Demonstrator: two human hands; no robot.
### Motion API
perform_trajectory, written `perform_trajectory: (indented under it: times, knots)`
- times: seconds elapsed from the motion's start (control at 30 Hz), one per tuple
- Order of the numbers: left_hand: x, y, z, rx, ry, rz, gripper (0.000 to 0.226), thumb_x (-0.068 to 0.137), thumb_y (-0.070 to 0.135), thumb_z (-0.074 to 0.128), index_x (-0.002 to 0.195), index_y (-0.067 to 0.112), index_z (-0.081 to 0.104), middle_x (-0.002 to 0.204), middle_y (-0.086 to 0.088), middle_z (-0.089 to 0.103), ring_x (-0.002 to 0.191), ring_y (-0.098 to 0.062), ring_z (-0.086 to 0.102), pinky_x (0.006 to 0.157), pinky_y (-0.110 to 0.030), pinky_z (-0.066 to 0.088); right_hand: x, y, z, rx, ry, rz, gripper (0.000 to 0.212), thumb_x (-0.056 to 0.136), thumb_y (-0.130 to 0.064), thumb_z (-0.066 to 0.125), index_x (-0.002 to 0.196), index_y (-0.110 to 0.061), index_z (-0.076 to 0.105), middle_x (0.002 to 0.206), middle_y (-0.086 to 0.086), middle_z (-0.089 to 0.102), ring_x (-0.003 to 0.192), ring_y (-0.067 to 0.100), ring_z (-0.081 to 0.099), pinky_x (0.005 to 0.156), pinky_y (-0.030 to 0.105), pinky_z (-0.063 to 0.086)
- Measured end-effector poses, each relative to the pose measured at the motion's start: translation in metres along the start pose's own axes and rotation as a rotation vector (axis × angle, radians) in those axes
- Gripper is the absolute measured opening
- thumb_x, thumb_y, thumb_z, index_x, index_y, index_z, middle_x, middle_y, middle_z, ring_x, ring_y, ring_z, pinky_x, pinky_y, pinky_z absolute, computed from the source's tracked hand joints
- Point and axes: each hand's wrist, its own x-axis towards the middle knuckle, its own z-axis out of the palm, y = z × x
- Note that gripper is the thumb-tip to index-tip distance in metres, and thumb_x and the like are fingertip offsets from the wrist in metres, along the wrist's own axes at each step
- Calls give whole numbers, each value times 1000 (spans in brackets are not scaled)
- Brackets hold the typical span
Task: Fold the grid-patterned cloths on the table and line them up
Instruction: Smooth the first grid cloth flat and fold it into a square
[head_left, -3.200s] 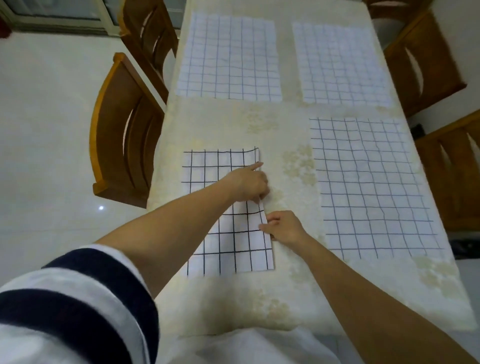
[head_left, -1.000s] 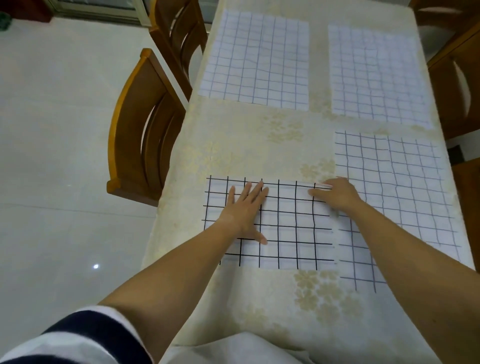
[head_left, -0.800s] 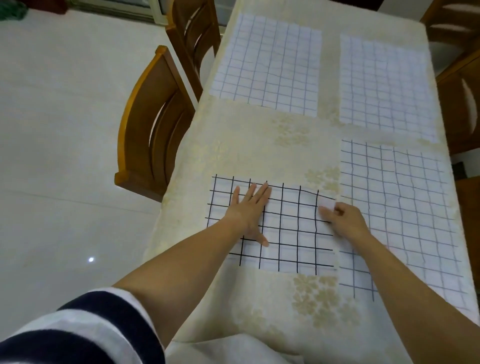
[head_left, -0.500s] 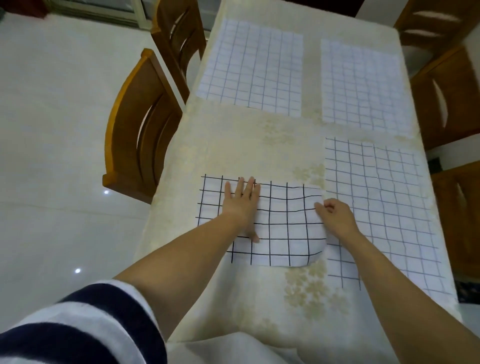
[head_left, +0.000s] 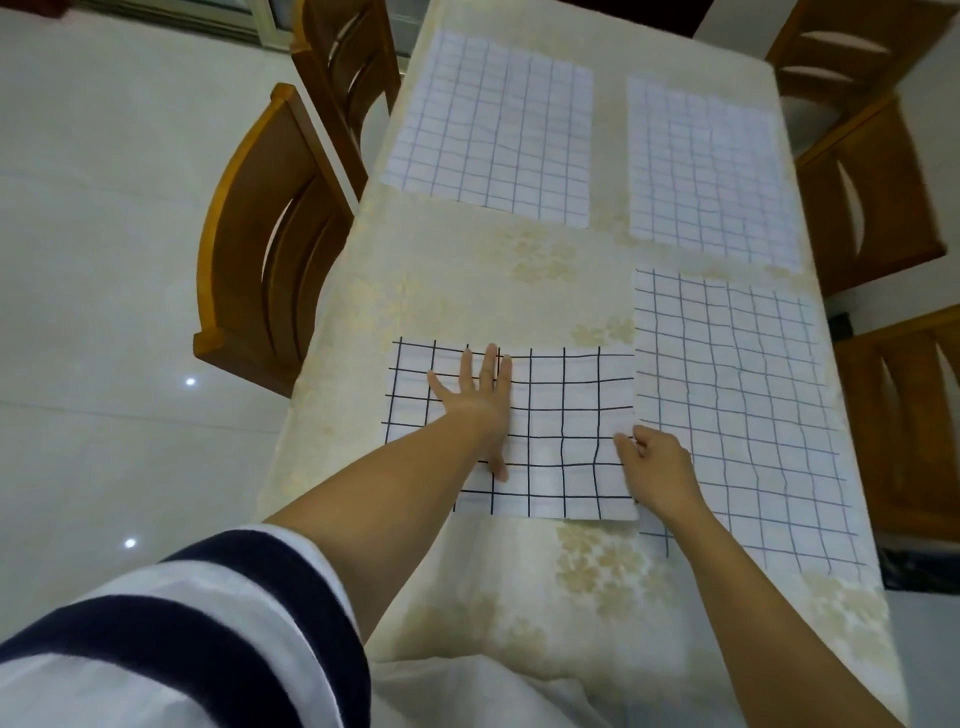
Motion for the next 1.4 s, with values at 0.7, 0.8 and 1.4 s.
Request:
perform_trajectory:
  times: [0.7,0.8,1.4]
  knots:
    - [-12,-167,22,-283,548,244,97,93,71,47,163,21,0,168,4,-19,156,-24,-10,127,-46,2,-30,-99,32,-378,210,-247,41,103,-28,37,68,-13,52,58,4,54,54,25,52,48,28,29]
    - [-7,-188,55,-164,503,207,100,91,82,28,161,24,-13,168,3,-22,155,-24,-17,127,-43,-3,-32,-112,42,-420,214,-266,40,103,-27,37,68,-12,52,57,5,53,53,27,51,48,29,30]
    - [1,-188,81,-243,739,144,71,104,54,18,163,19,0,171,4,-3,155,-8,-11,128,-37,2,-27,-183,151,-479,-180,-550,54,105,-49,24,150,-23,40,120,7,68,111,29,62,85,40,51]
